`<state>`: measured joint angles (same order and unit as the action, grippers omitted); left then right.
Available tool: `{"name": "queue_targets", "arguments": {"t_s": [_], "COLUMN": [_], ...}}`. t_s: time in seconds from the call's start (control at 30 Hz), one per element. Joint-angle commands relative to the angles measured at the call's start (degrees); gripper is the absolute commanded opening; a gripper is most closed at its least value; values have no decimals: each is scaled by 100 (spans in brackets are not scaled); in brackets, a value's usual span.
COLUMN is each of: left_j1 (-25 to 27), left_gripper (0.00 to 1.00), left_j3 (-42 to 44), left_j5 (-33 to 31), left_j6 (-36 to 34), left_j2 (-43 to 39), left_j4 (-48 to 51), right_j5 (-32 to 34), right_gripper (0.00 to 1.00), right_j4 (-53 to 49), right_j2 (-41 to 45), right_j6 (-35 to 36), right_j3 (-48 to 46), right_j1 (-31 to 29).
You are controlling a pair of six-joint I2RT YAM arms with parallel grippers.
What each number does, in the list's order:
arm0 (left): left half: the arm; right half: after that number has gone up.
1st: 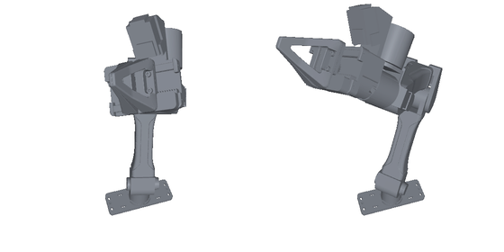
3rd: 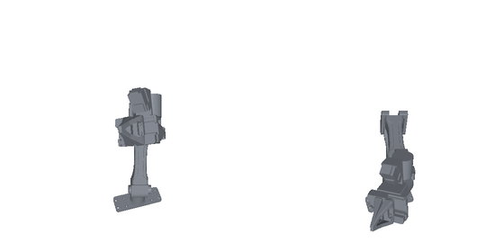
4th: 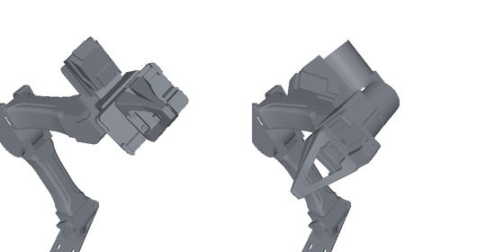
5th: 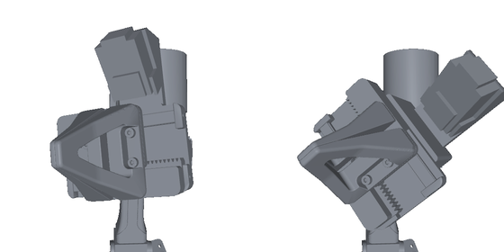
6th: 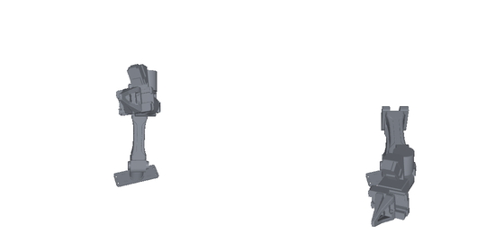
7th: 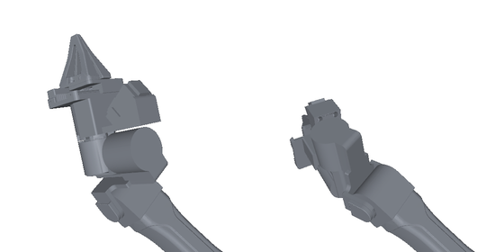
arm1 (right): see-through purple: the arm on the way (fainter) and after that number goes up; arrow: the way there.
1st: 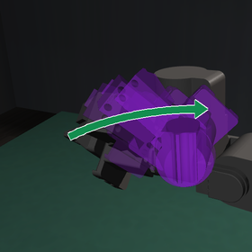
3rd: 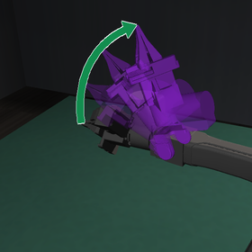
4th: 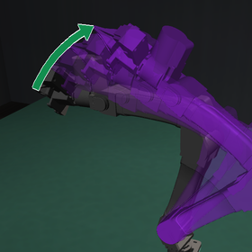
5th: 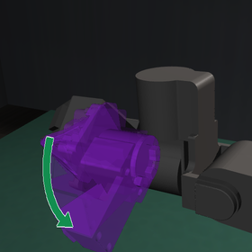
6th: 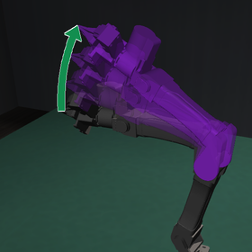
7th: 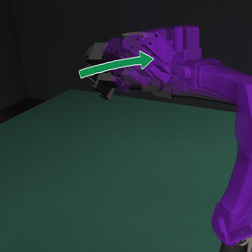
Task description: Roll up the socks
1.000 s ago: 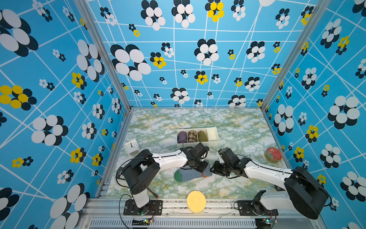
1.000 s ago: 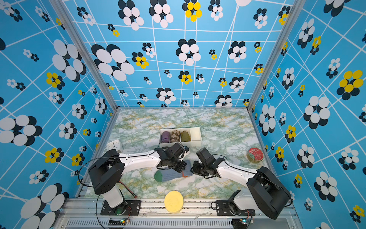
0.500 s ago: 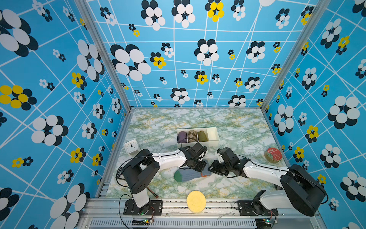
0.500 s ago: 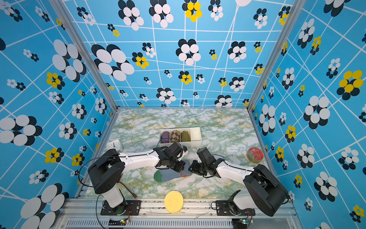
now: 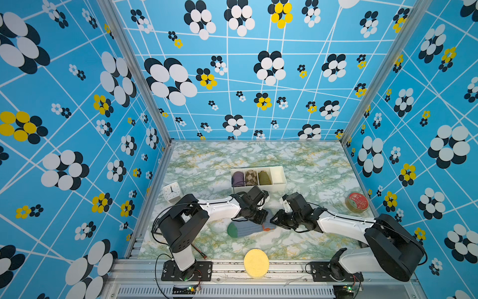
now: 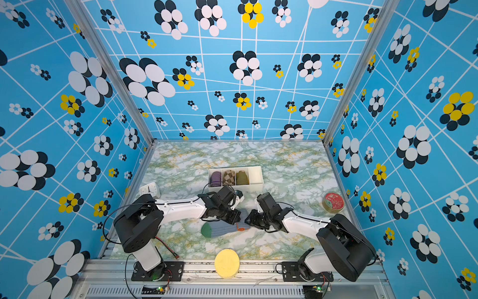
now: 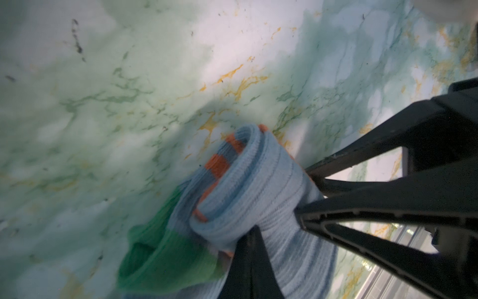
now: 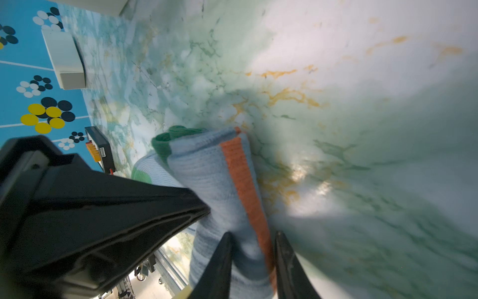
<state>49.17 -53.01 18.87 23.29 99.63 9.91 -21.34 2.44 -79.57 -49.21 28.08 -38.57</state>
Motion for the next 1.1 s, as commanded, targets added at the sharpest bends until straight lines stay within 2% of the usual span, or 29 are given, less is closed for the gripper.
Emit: {"name": "queue_targets", "arguments": {"t_s": [0.0,0.33,0.7,1.07], "left_j1": [-72,-66,-69,-128], "left_gripper": [0,0,0,0], "left_j3": [296,231,327,-34], "left_j5": [-127,75,502,310], "left_j6": [83,173,564,451], "left_j2": [188,170,146,-233], "left_j4": [198,42,-559,45], "right_j5": [-136,-129,-116,7], "right_gripper": [31,31,31,31], "right_j4": [257,222,294,32], "right_j2": [-75,-32,-128,-120], "right_j6": [-147,-157,-227,-133], "right_j3": [-108,-97,-91,-35], "right_j1": [33,37,38,43]}}
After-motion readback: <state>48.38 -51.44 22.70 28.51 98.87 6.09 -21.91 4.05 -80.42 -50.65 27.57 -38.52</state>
